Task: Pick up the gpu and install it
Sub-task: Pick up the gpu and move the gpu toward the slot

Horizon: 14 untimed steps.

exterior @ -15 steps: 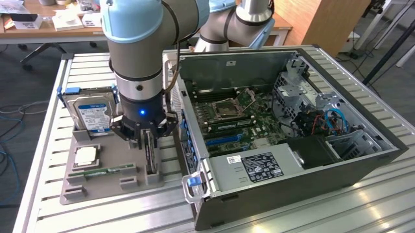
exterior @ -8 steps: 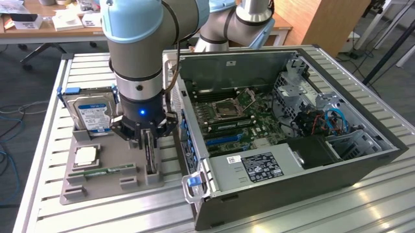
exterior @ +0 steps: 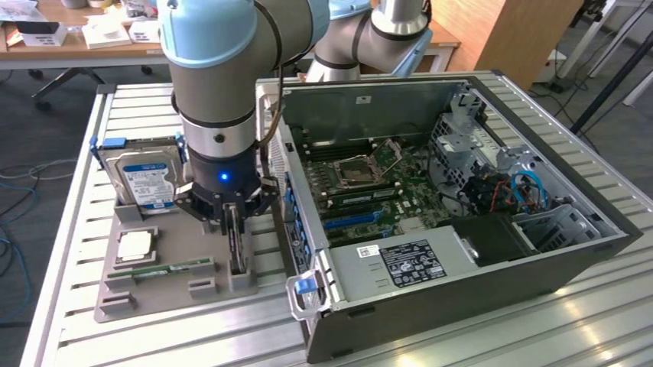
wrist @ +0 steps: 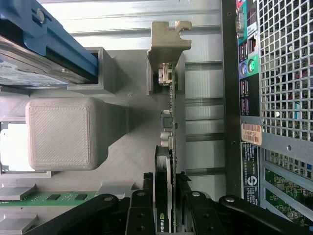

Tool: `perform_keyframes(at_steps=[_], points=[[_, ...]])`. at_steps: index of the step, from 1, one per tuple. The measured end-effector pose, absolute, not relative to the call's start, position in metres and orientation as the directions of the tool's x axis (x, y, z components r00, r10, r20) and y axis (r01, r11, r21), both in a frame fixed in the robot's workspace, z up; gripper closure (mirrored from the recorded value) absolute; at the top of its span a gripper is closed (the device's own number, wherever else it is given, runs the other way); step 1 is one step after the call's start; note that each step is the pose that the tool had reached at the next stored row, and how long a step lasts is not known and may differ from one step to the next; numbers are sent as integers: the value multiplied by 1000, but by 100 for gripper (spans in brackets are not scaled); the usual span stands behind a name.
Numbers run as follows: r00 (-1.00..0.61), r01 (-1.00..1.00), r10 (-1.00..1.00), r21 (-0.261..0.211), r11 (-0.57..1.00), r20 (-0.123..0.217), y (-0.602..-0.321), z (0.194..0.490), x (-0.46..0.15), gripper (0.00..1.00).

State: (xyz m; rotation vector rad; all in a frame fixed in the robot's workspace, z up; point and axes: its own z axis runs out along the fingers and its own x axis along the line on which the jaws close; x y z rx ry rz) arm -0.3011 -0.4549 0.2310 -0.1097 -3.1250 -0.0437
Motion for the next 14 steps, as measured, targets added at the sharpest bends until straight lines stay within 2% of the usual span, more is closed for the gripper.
perform_keyframes(at_steps=[6,8,9,14], points=[[-997,70,70,27,997,15,-455,231,-301,68],[-997,70,70,27,997,15,-455,231,-301,69],[-997,70,70,27,997,15,-455,231,-301,74],[-997,70,70,27,997,15,-455,231,-301,74]])
